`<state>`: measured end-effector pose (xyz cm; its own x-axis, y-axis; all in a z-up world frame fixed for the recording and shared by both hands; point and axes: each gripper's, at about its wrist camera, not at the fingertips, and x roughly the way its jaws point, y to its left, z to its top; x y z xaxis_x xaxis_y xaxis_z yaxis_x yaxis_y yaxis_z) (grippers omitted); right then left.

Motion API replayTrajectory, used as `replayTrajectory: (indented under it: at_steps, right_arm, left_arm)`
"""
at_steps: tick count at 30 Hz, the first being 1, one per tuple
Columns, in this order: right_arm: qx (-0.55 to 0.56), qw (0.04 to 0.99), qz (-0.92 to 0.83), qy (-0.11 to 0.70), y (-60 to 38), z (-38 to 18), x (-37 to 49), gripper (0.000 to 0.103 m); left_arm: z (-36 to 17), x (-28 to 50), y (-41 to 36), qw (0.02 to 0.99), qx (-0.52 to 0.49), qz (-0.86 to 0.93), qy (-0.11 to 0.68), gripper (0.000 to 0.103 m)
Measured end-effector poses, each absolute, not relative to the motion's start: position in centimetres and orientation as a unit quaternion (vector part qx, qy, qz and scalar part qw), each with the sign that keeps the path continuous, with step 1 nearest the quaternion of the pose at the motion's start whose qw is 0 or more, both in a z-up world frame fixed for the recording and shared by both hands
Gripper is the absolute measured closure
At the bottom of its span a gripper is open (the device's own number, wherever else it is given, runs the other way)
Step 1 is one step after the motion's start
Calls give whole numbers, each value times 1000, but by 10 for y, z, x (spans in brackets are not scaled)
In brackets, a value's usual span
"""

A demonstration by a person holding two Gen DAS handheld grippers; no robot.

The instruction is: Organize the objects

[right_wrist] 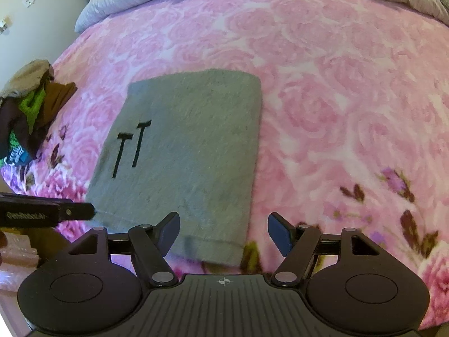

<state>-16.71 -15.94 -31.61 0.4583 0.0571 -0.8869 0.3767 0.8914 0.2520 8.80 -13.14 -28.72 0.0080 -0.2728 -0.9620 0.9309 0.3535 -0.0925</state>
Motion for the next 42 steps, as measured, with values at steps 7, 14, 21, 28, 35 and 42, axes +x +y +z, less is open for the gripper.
replayTrajectory:
  at_steps: [7, 14, 21, 28, 35, 42]
  right_arm:
    - [300, 825, -106, 467, -213, -336, -155, 36]
    - [439, 785, -51, 434, -252, -379, -128, 36]
    - [490, 772, -20, 405, -269, -404, -114, 39]
    - [487, 776, -1, 401, -269, -410, -113, 51]
    - [440, 794, -59, 415, -247, -391, -112, 80]
    - [442, 789, -110, 412, -234, -350, -141, 85]
  left_arm:
    - [-305, 147, -148, 635, 224, -503, 542, 51]
    - [-353, 198, -170, 590, 126, -511, 612, 51]
    - [-376, 214, -183, 548, 62, -538, 637, 50]
    - [-385, 209, -190, 517, 57, -573, 633, 55]
    - [-366, 185, -197, 537, 136, -591, 587, 81]
    - [-314, 136, -189, 554, 197, -612, 529, 87]
